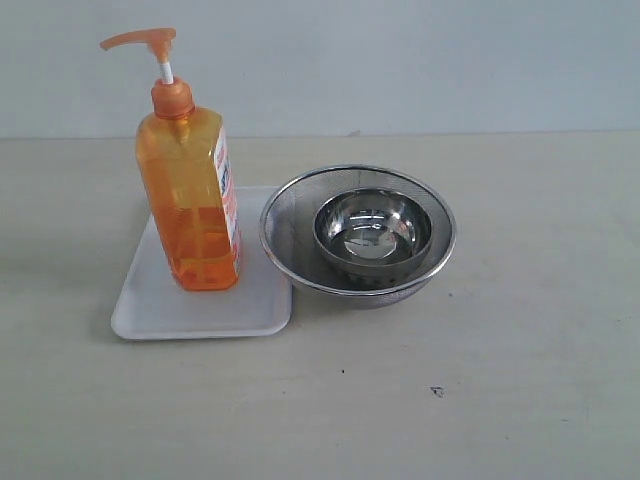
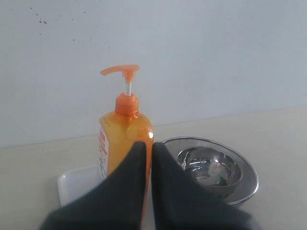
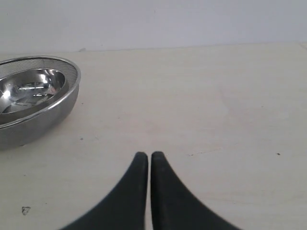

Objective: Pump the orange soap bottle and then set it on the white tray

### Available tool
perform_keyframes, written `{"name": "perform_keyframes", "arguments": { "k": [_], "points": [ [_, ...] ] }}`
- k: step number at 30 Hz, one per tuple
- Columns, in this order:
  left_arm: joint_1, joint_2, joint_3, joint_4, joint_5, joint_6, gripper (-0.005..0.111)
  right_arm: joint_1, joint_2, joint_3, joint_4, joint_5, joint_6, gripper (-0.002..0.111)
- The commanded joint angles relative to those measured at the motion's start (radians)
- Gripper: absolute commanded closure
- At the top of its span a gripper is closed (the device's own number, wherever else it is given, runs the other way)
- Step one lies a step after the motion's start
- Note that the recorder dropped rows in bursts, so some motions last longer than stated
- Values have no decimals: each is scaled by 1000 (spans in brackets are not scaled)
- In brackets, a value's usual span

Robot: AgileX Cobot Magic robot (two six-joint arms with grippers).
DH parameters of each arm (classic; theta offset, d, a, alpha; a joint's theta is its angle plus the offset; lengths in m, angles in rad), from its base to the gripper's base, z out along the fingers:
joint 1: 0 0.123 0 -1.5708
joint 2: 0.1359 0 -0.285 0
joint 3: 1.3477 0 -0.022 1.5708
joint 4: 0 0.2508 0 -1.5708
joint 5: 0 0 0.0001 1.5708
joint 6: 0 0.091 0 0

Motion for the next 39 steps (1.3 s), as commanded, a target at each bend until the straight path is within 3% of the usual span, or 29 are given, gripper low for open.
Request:
{"name": "perform_keyframes", "arguments": {
  "k": [1,39],
  "points": [
    [-4,-4,6,-1,5,-9,102,5,-7,-1,-11,0,-12,108],
    [-4,-4,6,-1,5,-9,102,-30,-7,-1,-5,3,-29,108]
  ]
}}
